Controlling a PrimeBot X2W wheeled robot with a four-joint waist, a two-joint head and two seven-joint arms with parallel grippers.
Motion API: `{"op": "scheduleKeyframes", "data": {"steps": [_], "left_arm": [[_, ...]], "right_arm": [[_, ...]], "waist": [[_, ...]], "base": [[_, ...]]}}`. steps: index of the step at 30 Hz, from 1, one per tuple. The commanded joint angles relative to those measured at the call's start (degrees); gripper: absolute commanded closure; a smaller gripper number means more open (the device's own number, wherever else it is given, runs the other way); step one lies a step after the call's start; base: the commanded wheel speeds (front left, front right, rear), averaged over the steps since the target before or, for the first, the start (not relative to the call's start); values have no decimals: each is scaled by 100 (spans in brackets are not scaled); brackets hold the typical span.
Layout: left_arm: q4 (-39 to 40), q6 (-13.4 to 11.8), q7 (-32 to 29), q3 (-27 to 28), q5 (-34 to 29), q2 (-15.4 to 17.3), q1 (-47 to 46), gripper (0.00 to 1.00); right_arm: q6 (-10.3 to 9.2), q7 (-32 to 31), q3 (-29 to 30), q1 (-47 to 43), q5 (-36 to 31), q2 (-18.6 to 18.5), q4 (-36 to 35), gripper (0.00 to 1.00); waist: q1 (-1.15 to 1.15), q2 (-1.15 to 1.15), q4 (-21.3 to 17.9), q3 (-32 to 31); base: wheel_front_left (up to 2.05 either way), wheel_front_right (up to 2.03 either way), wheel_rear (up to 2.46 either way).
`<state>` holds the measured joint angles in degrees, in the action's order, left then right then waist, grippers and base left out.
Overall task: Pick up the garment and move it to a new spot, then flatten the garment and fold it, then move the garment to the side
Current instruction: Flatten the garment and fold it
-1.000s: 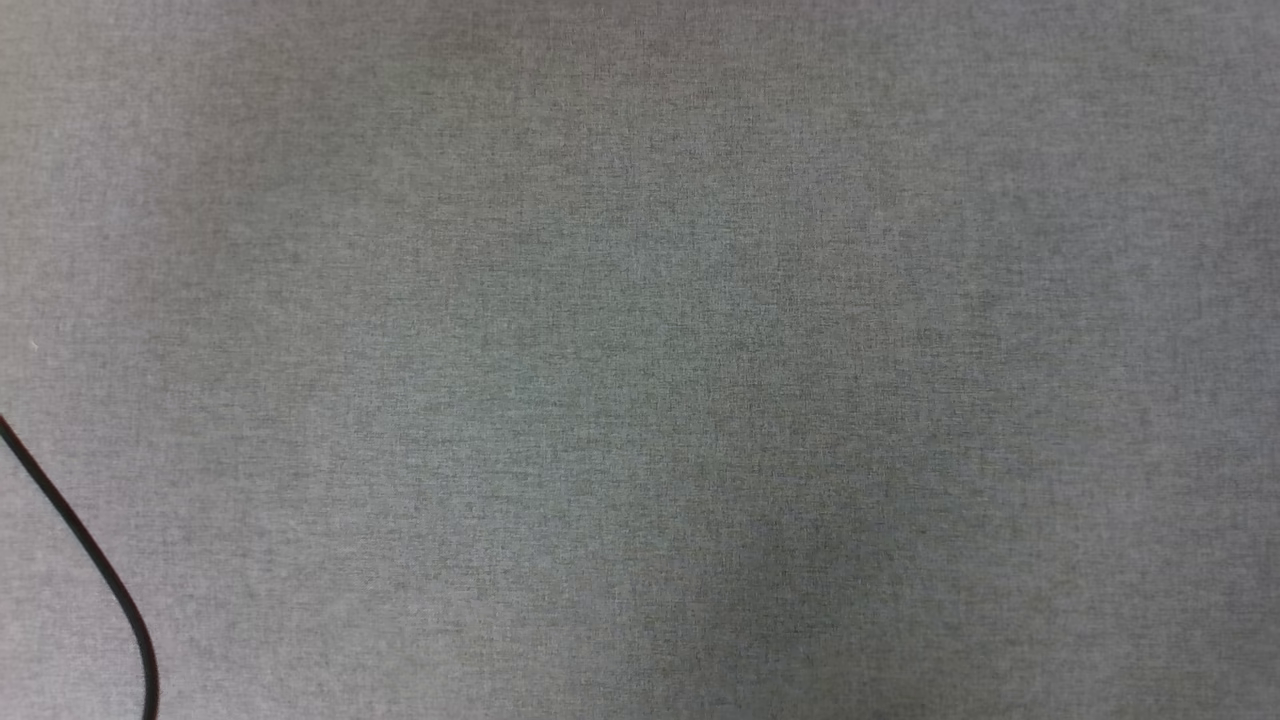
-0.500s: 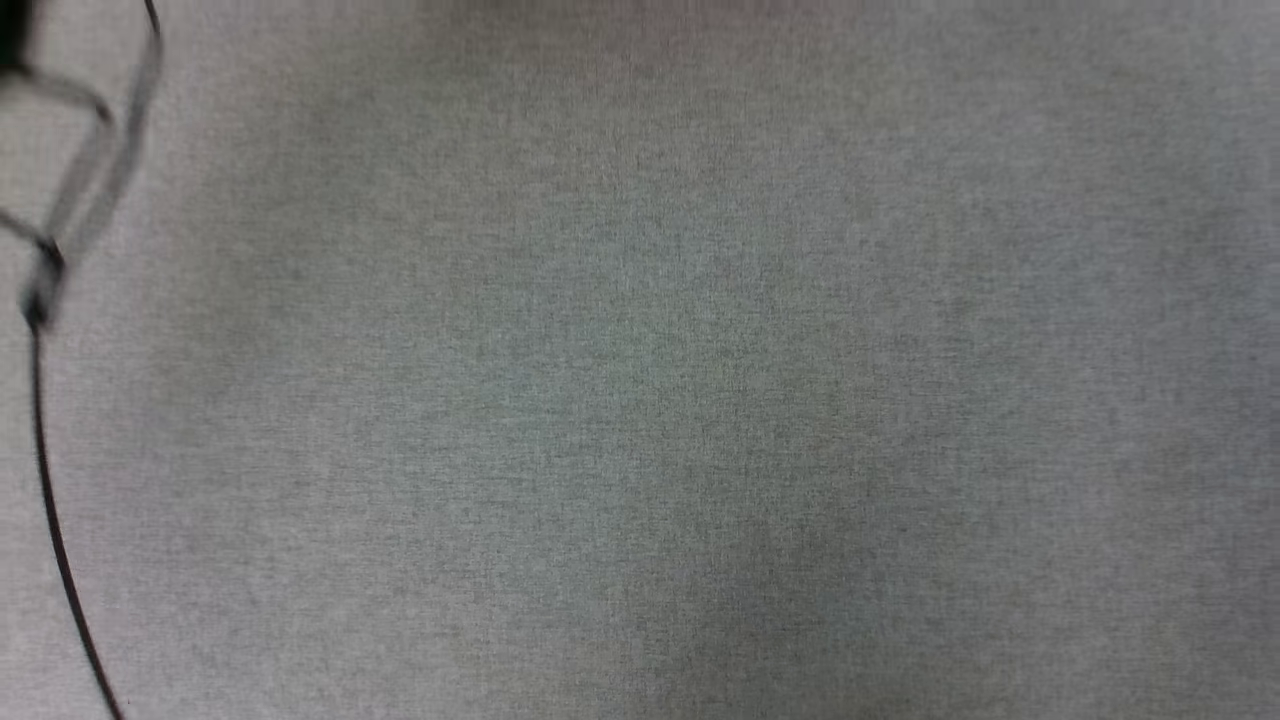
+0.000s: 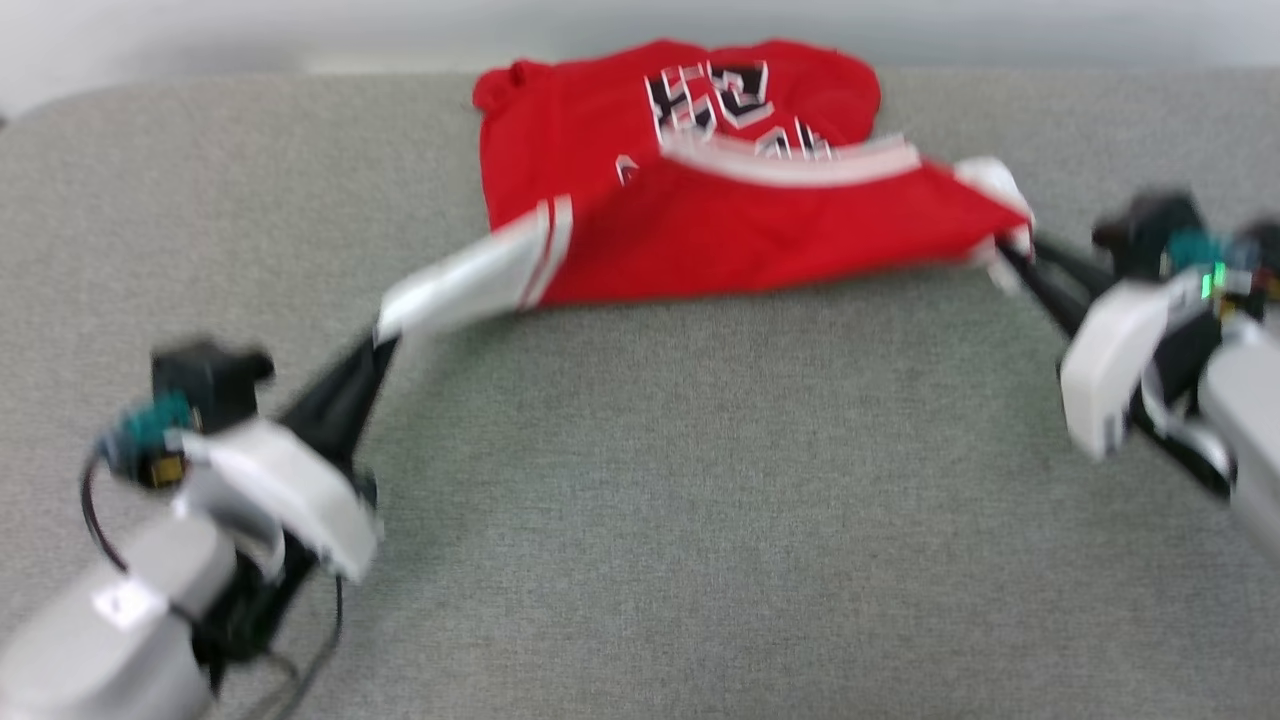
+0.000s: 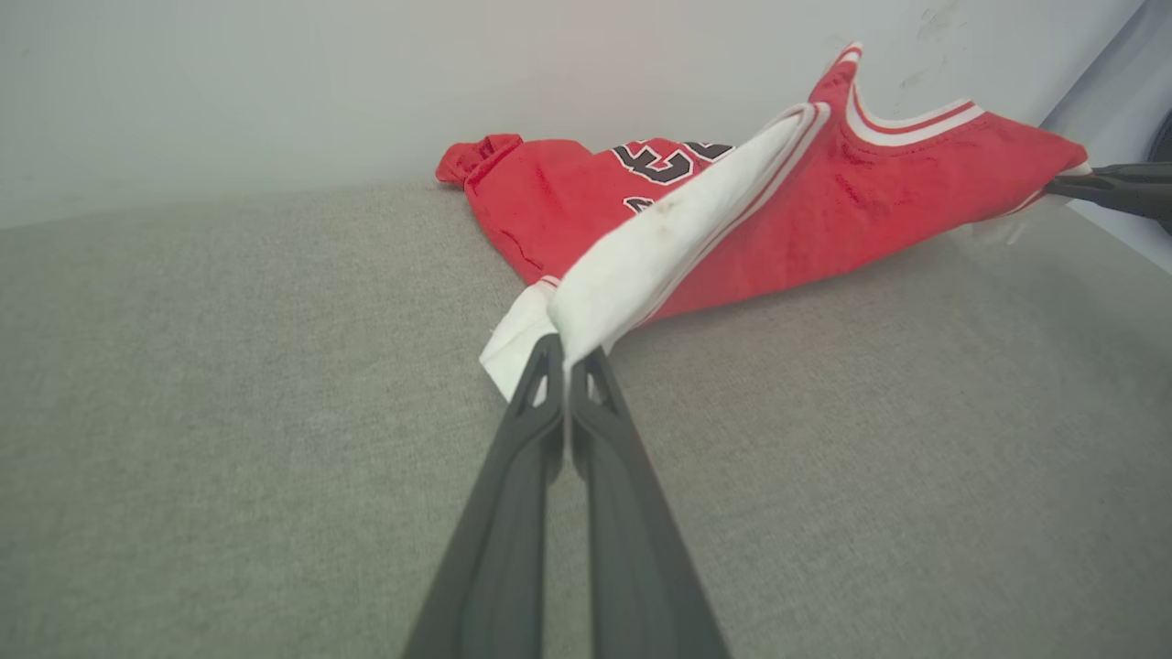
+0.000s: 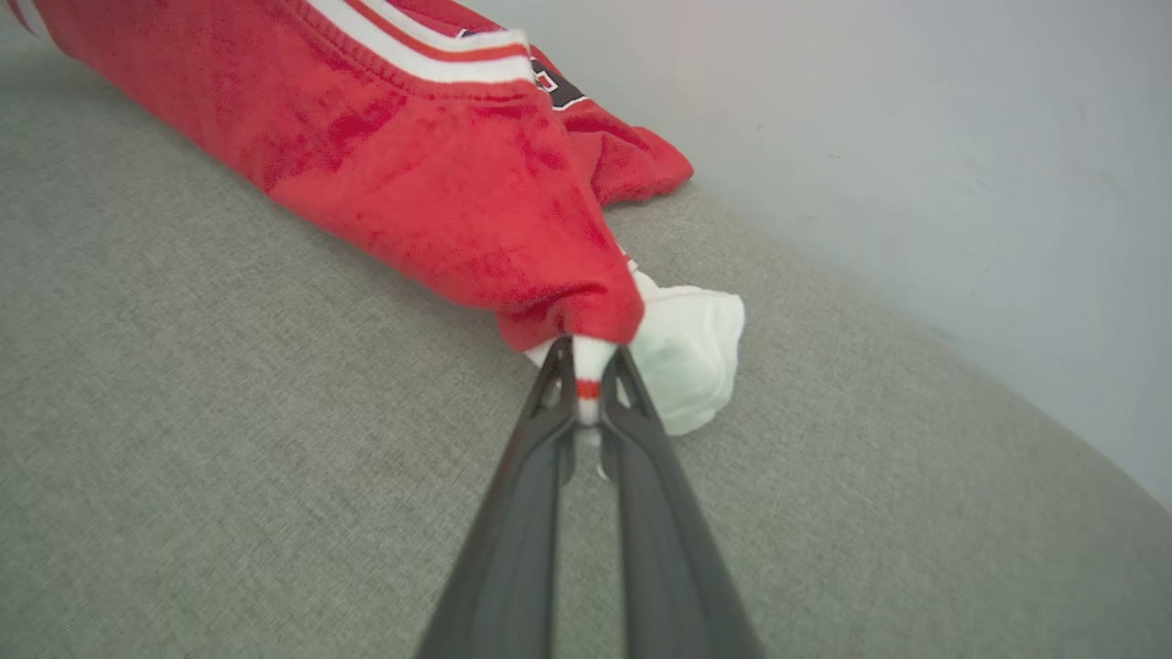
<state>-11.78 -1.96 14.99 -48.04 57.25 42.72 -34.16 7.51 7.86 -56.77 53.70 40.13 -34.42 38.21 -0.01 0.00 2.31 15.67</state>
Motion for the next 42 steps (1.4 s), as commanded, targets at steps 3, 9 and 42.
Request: {"op": "scheduleKeyframes", "data": {"steps": [3, 9, 42], "left_arm": [[136, -130, 26, 199, -2, -21, 618, 100], [62, -246, 21, 356, -137, -115, 1720, 100], [931, -775, 22, 1039, -688, -273, 3696, 100]], "right_arm": [[-4, 56, 129, -664, -36, -117, -188, 100], [-4, -15, 573, -2035, -156, -259, -625, 100], [-4, -2061, 4581, -6097, -1762, -169, -4364, 0]], "waist": [[1, 0, 32, -313], [1, 0, -10, -753], [1, 0, 80, -1306]], "base": [[0, 0, 0], [0, 0, 0], [0, 0, 0]]}}
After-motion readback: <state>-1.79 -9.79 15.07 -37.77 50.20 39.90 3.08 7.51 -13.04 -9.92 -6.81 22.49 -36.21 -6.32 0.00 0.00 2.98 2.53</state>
